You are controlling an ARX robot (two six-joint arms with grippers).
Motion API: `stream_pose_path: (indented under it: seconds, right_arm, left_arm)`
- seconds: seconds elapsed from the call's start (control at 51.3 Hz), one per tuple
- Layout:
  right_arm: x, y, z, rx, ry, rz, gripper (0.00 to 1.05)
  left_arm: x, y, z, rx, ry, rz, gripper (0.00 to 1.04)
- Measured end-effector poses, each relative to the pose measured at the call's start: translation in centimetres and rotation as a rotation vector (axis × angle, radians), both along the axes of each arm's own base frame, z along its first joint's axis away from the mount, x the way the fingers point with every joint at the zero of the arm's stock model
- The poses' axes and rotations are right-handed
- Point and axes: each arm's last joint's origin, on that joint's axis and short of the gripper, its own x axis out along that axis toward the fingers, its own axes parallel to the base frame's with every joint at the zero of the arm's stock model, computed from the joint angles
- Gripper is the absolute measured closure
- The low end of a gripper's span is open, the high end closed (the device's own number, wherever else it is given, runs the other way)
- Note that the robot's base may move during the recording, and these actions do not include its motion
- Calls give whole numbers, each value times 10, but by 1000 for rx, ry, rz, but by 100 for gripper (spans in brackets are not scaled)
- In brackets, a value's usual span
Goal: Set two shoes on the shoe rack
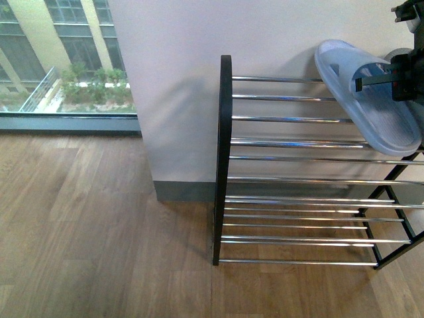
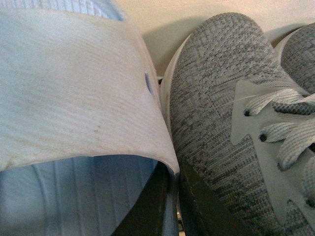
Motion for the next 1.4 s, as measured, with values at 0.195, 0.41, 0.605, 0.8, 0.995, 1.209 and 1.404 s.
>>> stream_pose_path:
  seconds: [0.195, 0.41, 0.605, 0.8, 0.995, 1.209, 1.404]
  right_arm:
    - [-4, -2, -2, 39, 19, 33, 60]
    - [-28, -2, 29, 92, 55, 88, 17]
    - [-74, -15, 82, 140, -95, 157, 15]
    - [-132, 6, 99, 140, -608, 334, 50]
    - [-173, 25, 75, 165, -582, 331, 85]
    - [-213, 38, 64, 167, -590, 334, 103]
    - [-231, 46, 58, 160, -589, 306, 103]
  left_arm:
    - [0, 0, 0, 0, 0, 0, 103]
    - [0, 0, 0, 0, 0, 0, 103]
    - [0, 0, 0, 0, 0, 0, 103]
    - [0, 0, 0, -1, 0, -3, 103]
    - [0, 0, 0, 0, 0, 0, 103]
    - [0, 0, 0, 0, 0, 0, 103]
    - [0, 0, 0, 0, 0, 0, 103]
